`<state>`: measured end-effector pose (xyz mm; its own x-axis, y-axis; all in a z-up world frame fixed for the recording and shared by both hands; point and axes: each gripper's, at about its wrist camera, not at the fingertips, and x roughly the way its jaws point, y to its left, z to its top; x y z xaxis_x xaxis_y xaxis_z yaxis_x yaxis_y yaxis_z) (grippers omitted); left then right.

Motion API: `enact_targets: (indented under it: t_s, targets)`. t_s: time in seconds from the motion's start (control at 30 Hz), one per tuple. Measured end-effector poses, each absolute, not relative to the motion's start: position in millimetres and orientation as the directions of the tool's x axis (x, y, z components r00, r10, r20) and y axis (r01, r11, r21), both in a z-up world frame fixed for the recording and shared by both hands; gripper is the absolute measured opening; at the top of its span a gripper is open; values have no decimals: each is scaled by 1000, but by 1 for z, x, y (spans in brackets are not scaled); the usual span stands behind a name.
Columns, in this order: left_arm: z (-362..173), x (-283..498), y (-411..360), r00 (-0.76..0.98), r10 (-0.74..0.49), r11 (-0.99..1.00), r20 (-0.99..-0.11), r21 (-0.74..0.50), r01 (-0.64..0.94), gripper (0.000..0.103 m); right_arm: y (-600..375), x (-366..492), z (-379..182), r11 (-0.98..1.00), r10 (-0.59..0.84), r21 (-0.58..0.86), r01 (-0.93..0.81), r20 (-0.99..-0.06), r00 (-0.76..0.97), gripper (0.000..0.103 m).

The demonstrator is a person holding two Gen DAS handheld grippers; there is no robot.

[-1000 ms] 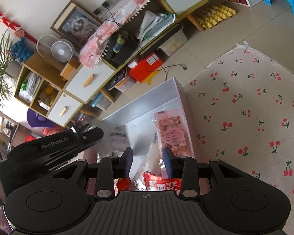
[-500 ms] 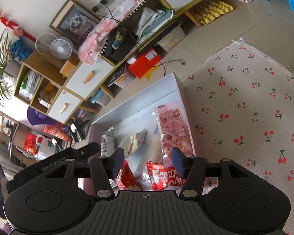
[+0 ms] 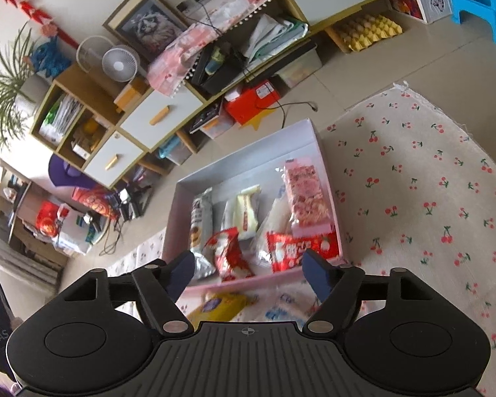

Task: Organize snacks
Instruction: 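Carry both snacks into the pink box and open both tools, then withdraw both tools from the box back toward the snack pile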

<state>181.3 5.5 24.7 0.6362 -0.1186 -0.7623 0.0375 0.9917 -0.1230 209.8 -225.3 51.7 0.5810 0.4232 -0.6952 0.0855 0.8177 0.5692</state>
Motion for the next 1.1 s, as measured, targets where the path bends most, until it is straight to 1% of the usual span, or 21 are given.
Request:
enact_targets:
  t_s: [0.13, 0.23, 0.27, 0.57, 0.63, 0.7, 1.0, 1.1]
  targets:
    - [30, 167, 12, 634, -128, 991, -763, -130, 45, 88, -222, 194, 61, 834, 415, 547, 71, -707, 573, 80]
    - [30, 151, 18, 631, -128, 991, -765, -131, 42, 96, -219, 181, 65, 847, 409, 528, 56, -715, 567, 81]
    - [30, 147, 18, 629, -122, 991, -768, -124, 42, 97, -218, 177, 67, 851, 406, 522, 53, -719, 564, 81]
    - [23, 109, 23, 621, -73, 997, -781, -39, 69, 102, -204, 142, 69, 882, 402, 471, -2, -751, 523, 81]
    - [20, 101, 25, 616, -67, 997, -785, -28, 72, 102, -201, 135, 67, 888, 401, 460, -13, -759, 513, 83]
    - [16, 93, 28, 612, -64, 997, -788, -23, 75, 102, -198, 128, 64, 894, 398, 447, -25, -767, 503, 90]
    - [-1, 58, 40, 610, -68, 996, -790, -14, 92, 102, -186, 102, 42, 907, 395, 418, -55, -798, 456, 90]
    - [-6, 48, 43, 629, -69, 996, -775, -16, 90, 102, -180, 95, 30, 913, 391, 402, -70, -812, 433, 90]
